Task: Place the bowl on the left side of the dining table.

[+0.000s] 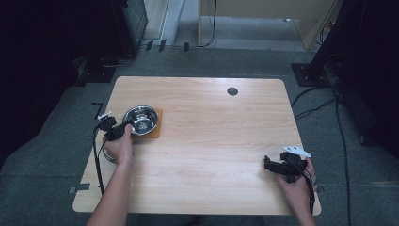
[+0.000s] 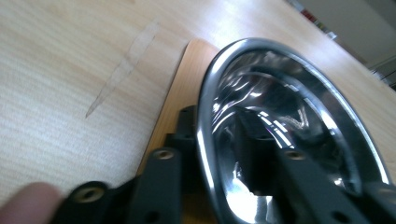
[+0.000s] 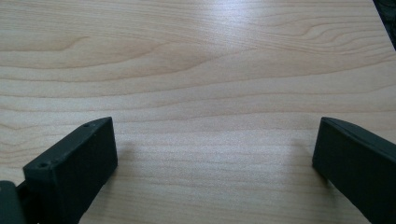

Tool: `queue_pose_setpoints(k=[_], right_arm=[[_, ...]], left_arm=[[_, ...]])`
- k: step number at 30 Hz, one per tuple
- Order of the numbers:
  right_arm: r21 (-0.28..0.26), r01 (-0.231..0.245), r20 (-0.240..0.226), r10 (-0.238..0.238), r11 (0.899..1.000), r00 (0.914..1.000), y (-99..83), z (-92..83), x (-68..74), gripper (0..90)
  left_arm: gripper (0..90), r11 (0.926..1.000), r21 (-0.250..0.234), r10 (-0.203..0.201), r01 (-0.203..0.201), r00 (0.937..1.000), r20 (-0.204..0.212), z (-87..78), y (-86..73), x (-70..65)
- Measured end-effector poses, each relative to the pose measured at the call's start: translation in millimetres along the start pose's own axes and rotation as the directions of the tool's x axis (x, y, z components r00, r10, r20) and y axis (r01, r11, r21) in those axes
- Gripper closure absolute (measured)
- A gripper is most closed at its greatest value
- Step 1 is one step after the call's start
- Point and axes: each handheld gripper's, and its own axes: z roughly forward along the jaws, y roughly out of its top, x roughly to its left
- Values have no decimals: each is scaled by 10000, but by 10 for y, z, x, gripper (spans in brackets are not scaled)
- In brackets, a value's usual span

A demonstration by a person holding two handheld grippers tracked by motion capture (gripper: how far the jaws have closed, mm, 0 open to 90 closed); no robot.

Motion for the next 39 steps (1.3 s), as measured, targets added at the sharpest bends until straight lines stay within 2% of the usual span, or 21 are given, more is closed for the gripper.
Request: queue_pose_setpoints(k=[2,4,5,6,7,8,10,12,13,15,16,17,19,20,22,23,25,26,31,35,39], right_arm=[[-2,-1,0,1,10000,10000,0,0,0,0],[-1,-2,-1,2,10000,10000,0,0,0,0],[-2,2,1,-2,10000,10000,0,0,0,0],[-2,2,1,-2,10000,10000,0,0,0,0],[-3,1,0,-1,10000,10000,0,0,0,0],[-2,-1,0,1,10000,10000,0,0,0,0],[0,-1,1,1,10000,10000,0,0,0,0],[-1,1,0,-1,10000,10000,0,0,0,0],[-1,-2,-1,2,10000,10000,0,0,0,0],[1,-1,1,1,10000,10000,0,0,0,0],[0,-1,0,1,10000,10000,0,0,0,0],[-4,1,1,-1,10000,10000,0,0,0,0],[3,-12,1,12,10000,10000,0,0,1,0],[4,-12,1,12,10000,10000,0,0,1,0],[9,-13,5,13,10000,10000,1,-1,1,0],[10,-7,5,7,10000,10000,1,-1,1,0],[12,-8,4,8,10000,10000,1,-1,1,0],[10,-8,4,8,10000,10000,1,-1,1,0],[9,-5,5,5,10000,10000,1,-1,1,0],[9,-5,4,5,10000,10000,0,-1,1,0],[9,-4,7,4,10000,10000,1,-1,1,0]], left_arm=[[401,9990,-180,394,-400,9986,-345,-41,5,-32],[243,9979,-195,608,-616,9975,-363,-71,4,-40],[120,9971,-199,726,-734,9966,-383,-89,-3,-43],[120,9955,-206,919,-929,9946,-480,-111,-13,-42],[81,9931,-268,1111,-1138,9900,-868,-137,-29,-44],[80,9924,-298,1161,-1196,9881,-1007,-151,-37,-38],[80,9937,-238,1076,-1095,9916,-714,-181,-60,-1],[81,9911,-386,1246,-1275,9897,-699,-226,-94,18],[81,9866,-584,1490,-1526,9869,-621,-264,-119,24],[101,9798,-565,1865,-1921,9782,-911,-296,-144,18],[144,9753,-547,2069,-2142,9715,-1154,-311,-158,10],[144,9685,-473,2364,-2445,9624,-1334,-329,-178,2],[144,9646,-422,2542,-2605,9602,-1159,-361,-197,4],[144,9634,-414,2581,-2650,9579,-1255,-379,-204,4],[144,9622,-473,2616,-2682,9585,-1137,-416,-215,3],[144,9603,-467,2680,-2751,9560,-1196,-426,-224,-2],[144,9488,-363,3080,-3137,9446,-1132,-451,-251,-19],[144,9449,-376,3195,-3252,9411,-1107,-463,-264,-26],[108,9433,-426,3260,-3293,9428,-701,-536,-306,-41],[98,9355,-492,3461,-3498,9355,-708,-603,-368,-55],[98,9339,-506,3505,-3540,9342,-669,-663,-421,-52]])
